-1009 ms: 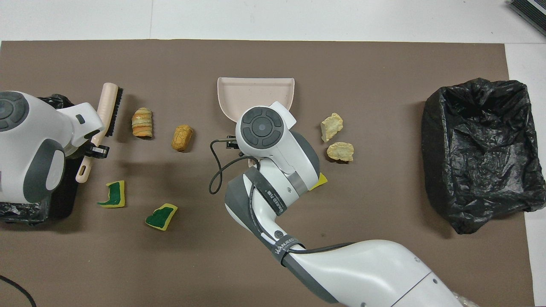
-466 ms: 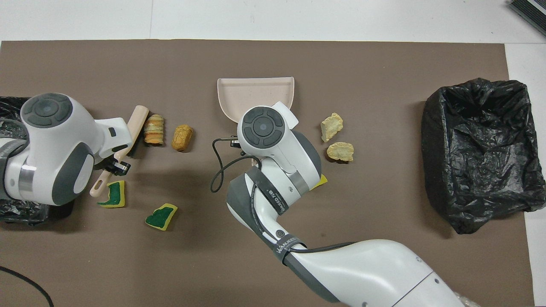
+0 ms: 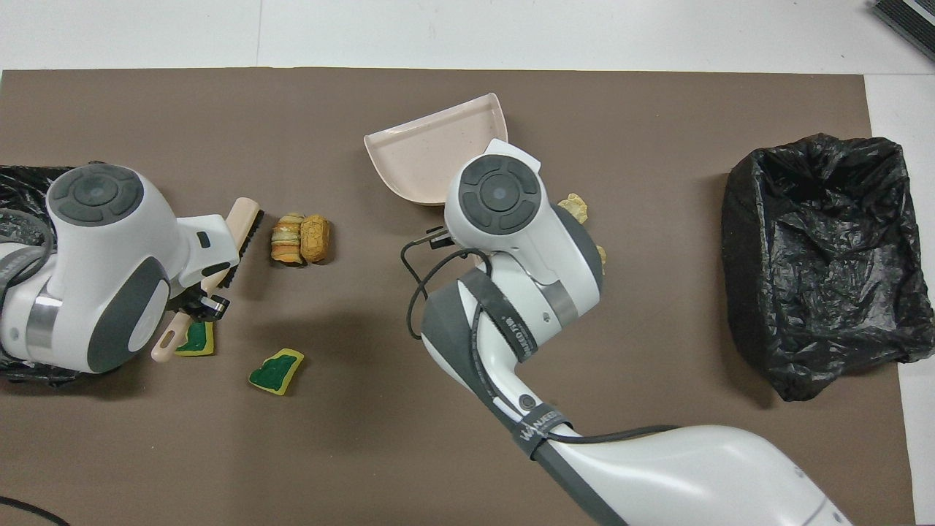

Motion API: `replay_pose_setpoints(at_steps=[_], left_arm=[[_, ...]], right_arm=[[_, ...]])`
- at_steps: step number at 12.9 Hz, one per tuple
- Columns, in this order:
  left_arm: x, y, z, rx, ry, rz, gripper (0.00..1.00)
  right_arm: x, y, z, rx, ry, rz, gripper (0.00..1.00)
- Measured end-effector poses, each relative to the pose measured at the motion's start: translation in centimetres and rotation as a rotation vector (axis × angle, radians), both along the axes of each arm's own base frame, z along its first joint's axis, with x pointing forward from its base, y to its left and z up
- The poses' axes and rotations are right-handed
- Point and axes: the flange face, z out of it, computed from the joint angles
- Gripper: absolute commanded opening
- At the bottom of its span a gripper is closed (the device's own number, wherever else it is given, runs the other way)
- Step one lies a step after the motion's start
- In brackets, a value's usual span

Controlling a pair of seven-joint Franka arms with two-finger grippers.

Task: Sweep and dump trash in bin
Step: 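Grasp the dustpan handle with the right gripper and lift it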

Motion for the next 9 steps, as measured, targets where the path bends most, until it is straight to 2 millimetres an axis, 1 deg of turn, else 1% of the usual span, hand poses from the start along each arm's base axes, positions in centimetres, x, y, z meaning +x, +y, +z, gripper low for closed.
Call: replay_pose_setpoints(at_steps=[1, 2, 3, 4, 5, 7, 8, 9], left_arm=[[-0.8, 0.4, 0.9, 0.021, -0.006, 0.067, 0.0], [-1.7, 0.6, 1.5, 0.041, -0.019, 0.136, 0.0], [-2.9, 0.9, 1.4, 0.063, -0.032, 0.208, 0.0], [-4.3, 1.1, 0.9, 0.088, -0.04, 0.281, 0.0], [-5.8, 1.2, 0.2, 0.115, -0.046, 0.354, 0.0], [-8.7, 1.4, -1.0, 0.171, -0.066, 0.494, 0.0], [-9.9, 1.4, -1.4, 0.196, -0.081, 0.557, 0.0], [-10.8, 1.3, -1.5, 0.216, -0.098, 0.612, 0.0]], right_arm=[[-0.5, -1.9, 1.4, -0.018, -0.001, 0.098, 0.0], [-1.4, -3.4, 2.7, -0.037, 0.002, 0.199, 0.0], [-2.5, -4.5, 3.5, -0.056, 0.008, 0.3, 0.0], [-3.5, -5.0, 3.8, -0.073, 0.012, 0.414, 0.0], [-4.1, -5.3, 3.7, -0.086, 0.026, 0.529, 0.0], [-4.9, -5.6, 2.6, -0.078, 0.088, 0.714, 0.0], [-5.4, -5.5, 2.0, -0.068, 0.122, 0.783, 0.0], [-6.2, -5.0, 1.2, -0.063, 0.149, 0.833, 0.0]])
